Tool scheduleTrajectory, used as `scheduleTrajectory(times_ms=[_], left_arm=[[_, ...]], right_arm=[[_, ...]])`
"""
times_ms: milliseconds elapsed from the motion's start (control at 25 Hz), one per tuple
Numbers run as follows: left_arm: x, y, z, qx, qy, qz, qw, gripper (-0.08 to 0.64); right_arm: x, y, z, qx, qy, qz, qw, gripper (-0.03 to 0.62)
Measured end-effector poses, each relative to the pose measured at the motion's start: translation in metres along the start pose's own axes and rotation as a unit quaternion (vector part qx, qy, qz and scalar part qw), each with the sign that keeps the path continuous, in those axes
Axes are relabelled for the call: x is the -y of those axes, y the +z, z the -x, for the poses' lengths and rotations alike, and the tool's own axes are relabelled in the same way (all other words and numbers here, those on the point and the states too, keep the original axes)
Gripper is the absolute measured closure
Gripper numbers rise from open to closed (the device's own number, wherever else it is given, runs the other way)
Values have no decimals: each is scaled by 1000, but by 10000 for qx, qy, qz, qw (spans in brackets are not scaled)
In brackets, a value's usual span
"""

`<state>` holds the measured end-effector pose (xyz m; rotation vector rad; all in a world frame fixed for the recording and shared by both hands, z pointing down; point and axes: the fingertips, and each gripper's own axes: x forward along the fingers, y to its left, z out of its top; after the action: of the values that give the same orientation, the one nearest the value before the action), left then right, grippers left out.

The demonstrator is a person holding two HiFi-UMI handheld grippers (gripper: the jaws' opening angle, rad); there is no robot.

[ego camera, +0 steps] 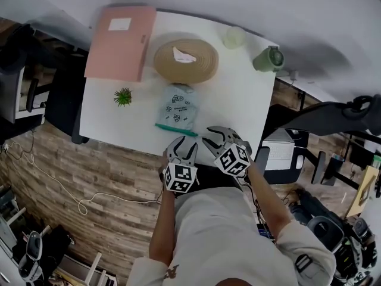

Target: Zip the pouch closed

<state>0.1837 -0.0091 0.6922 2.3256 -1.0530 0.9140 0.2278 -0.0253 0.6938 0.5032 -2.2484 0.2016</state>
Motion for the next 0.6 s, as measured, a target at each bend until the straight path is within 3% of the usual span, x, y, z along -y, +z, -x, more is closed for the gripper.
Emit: scheduleTrajectory(times_ms=[240, 320, 400, 600], left_arm=[[8, -11, -12, -174, -139, -16, 9998, 390], [10, -13, -13, -208, -181, -13, 9996, 391], [11, -13, -15, -212, -204, -3, 9996, 394], [12, -13, -18, -199, -237, -2, 9995, 405]], right_arm=[[-7, -5, -13, -144, 281, 320, 9990, 476], [-8, -5, -15, -147, 279, 332, 9990, 528], [-7, -5, -16, -125, 273, 279, 9992, 581], [-11, 0, -15, 13, 421, -42, 9991, 586]])
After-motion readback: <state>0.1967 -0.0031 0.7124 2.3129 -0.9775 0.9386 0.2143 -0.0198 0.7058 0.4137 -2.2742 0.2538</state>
